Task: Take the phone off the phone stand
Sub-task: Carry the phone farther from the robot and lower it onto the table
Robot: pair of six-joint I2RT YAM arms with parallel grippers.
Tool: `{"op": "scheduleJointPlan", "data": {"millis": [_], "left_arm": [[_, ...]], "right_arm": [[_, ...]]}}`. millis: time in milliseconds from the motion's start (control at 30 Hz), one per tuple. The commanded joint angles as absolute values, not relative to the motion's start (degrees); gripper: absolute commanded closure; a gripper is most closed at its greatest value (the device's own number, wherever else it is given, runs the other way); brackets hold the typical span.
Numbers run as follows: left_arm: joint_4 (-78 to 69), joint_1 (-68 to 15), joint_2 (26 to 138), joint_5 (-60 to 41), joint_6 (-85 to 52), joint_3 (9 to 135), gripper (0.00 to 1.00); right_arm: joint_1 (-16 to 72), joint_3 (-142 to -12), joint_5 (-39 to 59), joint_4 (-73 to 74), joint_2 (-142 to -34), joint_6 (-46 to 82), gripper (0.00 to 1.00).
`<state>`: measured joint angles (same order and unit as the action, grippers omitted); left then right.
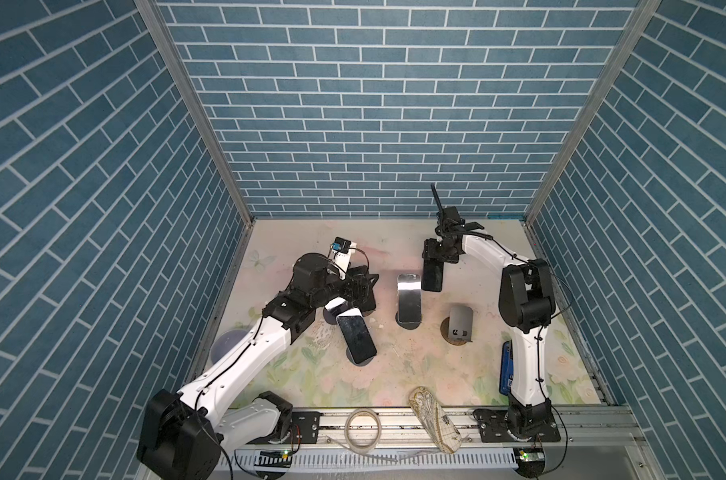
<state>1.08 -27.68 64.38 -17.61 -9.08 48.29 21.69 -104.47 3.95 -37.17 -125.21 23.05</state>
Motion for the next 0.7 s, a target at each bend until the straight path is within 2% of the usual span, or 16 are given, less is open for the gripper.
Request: {"op": "scheduleJointPlan", "data": {"millis": [0, 667], "left_arm": [[1.5, -27.9, 63.1, -17.2, -7.8, 48.6, 0.00], [0.6, -27.9, 64.4, -17.3, -8.3, 48.2, 0.00]], "right_arm": [[22.2, -108.3, 4.7, -39.3, -127.2, 22.0, 0.61], [23.5, -111.2, 2.0, -40.7, -132.4, 22.2, 0.60]]}}
